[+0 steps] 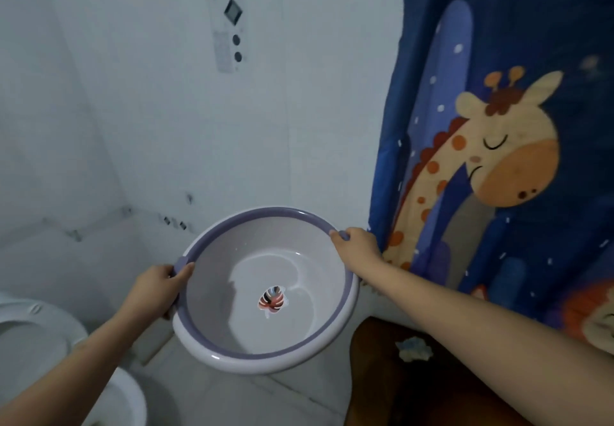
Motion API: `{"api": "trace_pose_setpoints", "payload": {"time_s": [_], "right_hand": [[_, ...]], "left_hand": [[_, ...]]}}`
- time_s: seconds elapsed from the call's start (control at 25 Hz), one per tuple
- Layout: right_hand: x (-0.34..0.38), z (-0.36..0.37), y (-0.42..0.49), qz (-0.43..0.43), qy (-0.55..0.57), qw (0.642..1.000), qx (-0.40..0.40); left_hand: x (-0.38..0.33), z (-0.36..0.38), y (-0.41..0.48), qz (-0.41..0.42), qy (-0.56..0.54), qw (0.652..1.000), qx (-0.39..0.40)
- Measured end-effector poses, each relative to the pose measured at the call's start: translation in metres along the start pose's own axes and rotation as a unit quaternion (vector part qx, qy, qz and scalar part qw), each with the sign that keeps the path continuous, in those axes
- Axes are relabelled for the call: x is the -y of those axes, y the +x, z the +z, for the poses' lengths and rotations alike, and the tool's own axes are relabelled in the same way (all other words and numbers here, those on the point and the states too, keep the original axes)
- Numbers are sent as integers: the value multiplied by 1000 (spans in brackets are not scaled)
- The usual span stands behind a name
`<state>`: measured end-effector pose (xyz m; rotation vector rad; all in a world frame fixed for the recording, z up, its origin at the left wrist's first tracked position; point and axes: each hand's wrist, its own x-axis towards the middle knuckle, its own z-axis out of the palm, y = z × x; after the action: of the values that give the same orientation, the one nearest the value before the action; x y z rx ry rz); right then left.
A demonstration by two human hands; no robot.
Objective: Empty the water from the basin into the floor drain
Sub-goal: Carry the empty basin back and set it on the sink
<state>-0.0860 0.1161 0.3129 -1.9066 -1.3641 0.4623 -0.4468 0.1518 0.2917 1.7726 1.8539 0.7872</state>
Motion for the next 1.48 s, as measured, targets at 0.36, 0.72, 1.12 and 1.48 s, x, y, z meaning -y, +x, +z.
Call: {"api": "trace_pose_setpoints", "payload": {"time_s": [0.36,0.72,1.12,1.48], "right_hand": [[-107,-83,-50,87,-38,992,-84],[-209,-172,-116,187,-35,966,-174],[-296,-230,-203,254,8,942,-221],[-340,-229,-255,267,3,949,-171]], "left_hand": [[-73,107,-16,82,-7,990,110],[-169,213,-47,204,12,954,218],[-225,321,-110,255,-28,913,318],[-203,370,-149,247,-61,890,379]]}}
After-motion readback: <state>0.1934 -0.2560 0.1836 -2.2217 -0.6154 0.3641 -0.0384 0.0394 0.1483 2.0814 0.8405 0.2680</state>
